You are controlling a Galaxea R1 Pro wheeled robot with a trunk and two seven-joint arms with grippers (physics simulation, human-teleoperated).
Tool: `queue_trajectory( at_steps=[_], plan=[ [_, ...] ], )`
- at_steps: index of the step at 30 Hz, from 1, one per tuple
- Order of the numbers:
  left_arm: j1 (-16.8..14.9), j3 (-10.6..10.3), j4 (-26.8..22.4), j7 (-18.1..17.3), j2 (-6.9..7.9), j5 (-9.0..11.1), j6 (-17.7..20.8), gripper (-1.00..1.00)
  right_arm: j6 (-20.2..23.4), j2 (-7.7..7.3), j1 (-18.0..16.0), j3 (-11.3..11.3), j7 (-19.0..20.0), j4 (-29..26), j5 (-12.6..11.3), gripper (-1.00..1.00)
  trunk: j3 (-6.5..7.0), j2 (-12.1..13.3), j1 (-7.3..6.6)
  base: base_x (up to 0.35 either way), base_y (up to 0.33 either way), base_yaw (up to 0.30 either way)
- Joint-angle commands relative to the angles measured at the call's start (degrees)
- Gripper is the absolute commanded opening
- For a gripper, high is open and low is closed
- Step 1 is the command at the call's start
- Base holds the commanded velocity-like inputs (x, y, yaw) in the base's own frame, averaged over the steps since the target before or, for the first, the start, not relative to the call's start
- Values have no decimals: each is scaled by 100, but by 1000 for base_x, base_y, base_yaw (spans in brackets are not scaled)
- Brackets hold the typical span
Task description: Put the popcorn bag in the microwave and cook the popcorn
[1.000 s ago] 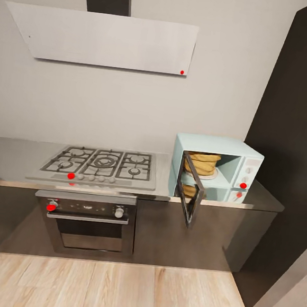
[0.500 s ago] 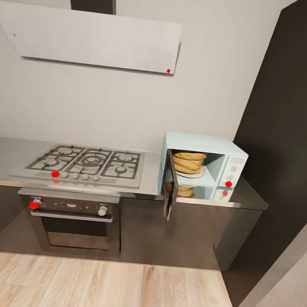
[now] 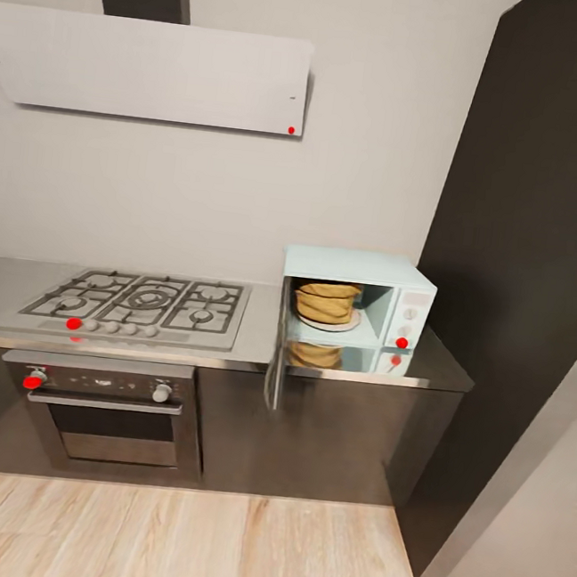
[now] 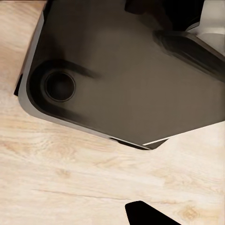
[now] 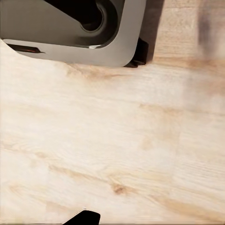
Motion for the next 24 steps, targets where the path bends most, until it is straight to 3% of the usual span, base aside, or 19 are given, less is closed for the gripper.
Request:
queue_trajectory(
  at_steps=[1,5,13,17,21,22,23,24],
  plan=[
    [-1,8,-3,17,-2,18,-15,100,-15,-3,-9,-47,13,15,48,100,-6,-4,0,0,-278,0],
    [-1,10,-6,17,4,16,-15,100,-6,-1,-9,-47,11,17,48,100,-6,-4,0,0,-214,64],
    [-1,-17,-70,-12,12,3,-9,100,-7,18,-7,-47,18,17,48,100,-6,-4,0,0,-16,68],
    [-1,-28,-828,-5,-6,-14,71,100,-6,17,-5,-47,20,12,48,100,-6,-4,0,0,0,1],
    [-1,-48,-1219,-1,10,-15,92,100,45,36,-8,-39,24,13,48,100,-6,-4,0,0,0,0],
    [-1,-51,-1595,8,15,-23,238,100,23,37,-10,-39,16,14,48,100,-6,-4,0,0,0,0],
    [-1,-58,-3288,16,54,-59,1466,100,-10,4,-9,-39,12,10,48,100,-6,-4,0,0,0,0],
    [-7,-59,-3981,20,61,-63,2011,100,-12,1,-10,-39,11,9,48,100,-6,-4,0,0,0,0]
  ],
)
